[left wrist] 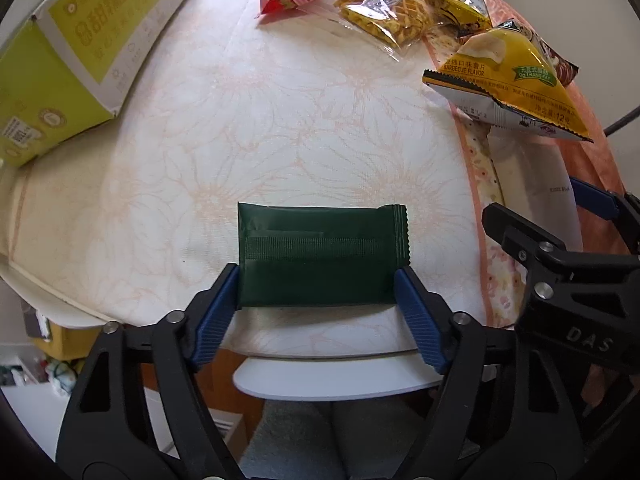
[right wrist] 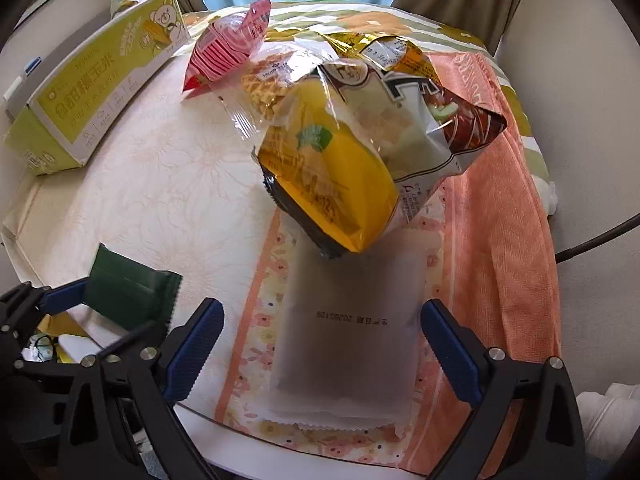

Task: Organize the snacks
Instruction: 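Grasp the dark green bar with left tool while right tool grasps the white translucent packet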

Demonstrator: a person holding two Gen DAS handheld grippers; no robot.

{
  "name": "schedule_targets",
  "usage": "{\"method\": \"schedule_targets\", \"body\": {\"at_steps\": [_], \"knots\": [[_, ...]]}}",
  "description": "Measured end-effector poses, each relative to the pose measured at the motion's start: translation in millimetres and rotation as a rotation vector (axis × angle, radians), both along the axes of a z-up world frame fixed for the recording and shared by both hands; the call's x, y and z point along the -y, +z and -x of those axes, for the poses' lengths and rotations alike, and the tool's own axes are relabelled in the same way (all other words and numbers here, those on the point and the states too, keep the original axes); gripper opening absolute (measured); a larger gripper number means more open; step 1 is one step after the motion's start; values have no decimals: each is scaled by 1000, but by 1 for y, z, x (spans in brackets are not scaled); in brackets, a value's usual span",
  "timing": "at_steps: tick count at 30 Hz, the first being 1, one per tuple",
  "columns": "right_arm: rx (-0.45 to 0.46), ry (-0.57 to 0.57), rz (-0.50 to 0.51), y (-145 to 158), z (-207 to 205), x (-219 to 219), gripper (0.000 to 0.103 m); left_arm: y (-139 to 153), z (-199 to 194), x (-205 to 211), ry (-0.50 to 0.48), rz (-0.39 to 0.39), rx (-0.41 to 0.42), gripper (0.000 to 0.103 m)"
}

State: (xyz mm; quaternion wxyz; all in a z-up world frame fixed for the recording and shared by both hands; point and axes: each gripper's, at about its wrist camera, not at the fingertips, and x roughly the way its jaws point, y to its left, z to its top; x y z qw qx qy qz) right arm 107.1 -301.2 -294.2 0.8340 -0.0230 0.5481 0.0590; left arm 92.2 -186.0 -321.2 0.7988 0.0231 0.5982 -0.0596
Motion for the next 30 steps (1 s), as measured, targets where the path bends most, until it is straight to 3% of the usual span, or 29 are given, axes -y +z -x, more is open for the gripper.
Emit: {"method": "schedule_targets", "body": {"at_steps": [4,8,12,16,20,22,30], "knots": [[-2,-24,13,-5,0,3,98,4,1,-13,6,35,2,67],[-27,-33,58,-10,0,7,91,5,-3,-14,4,31,-7,67],[-34,-26,17,-7,2,15,91,3,-13,-3,5,12,-23,72],[-49,-34,-34,-2,0,24,91,-1,-19,7,-24,-13,-41,89],[-72,-43,-84,4,-6,41,91,-2,-27,14,-36,-25,-50,90],[-83,-47,-97,4,-7,46,91,-4,-29,17,-41,-39,-65,95],[-118,-73,-120,7,-11,38,91,-11,-44,35,-26,-45,-136,97]]}}
